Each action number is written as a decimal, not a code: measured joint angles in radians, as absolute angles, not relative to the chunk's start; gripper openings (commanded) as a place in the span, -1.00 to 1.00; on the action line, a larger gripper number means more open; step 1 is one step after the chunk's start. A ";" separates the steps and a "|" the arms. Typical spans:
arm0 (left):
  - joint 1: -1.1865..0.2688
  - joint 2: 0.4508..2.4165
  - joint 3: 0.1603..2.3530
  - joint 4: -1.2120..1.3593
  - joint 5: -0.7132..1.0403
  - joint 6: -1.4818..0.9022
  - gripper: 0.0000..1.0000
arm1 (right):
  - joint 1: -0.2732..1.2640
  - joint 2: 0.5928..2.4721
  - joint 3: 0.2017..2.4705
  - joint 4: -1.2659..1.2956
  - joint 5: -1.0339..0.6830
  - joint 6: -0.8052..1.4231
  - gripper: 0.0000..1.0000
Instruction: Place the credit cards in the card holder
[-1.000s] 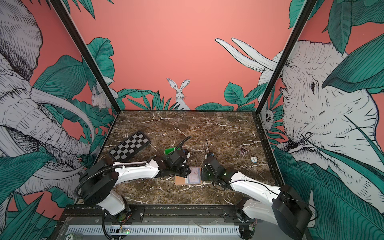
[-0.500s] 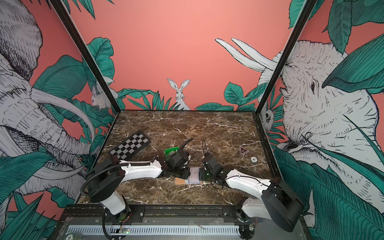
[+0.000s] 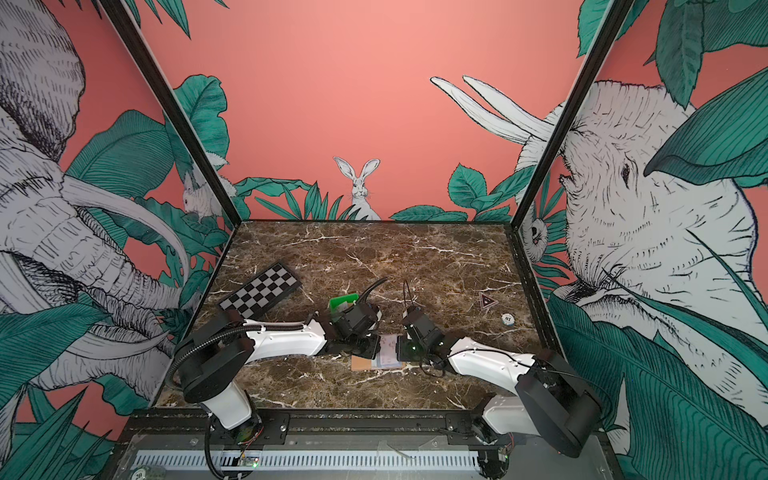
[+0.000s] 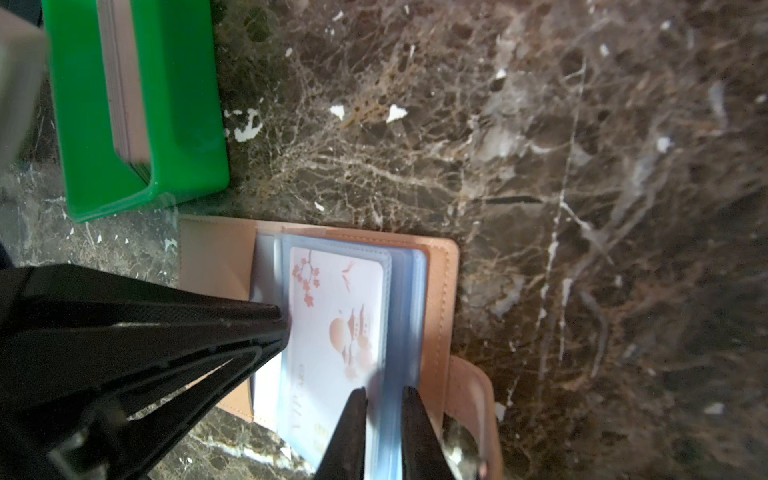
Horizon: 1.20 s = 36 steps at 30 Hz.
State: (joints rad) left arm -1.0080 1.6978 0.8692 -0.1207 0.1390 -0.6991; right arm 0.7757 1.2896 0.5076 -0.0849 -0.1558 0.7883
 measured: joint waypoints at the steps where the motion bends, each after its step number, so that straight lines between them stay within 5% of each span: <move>1: -1.008 1.698 0.869 -0.121 0.139 -0.699 -0.73 | 0.776 1.290 0.508 -0.083 -0.158 0.788 -0.63; 36: -1.008 1.703 0.869 -0.098 0.152 -0.719 -0.75 | 0.774 1.320 0.508 -0.058 -0.183 0.787 -0.63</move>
State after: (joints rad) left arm -1.0080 1.7031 0.8688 -0.0982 0.1520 -0.7185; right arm 0.7742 1.3197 0.5076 -0.0578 -0.1833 0.7872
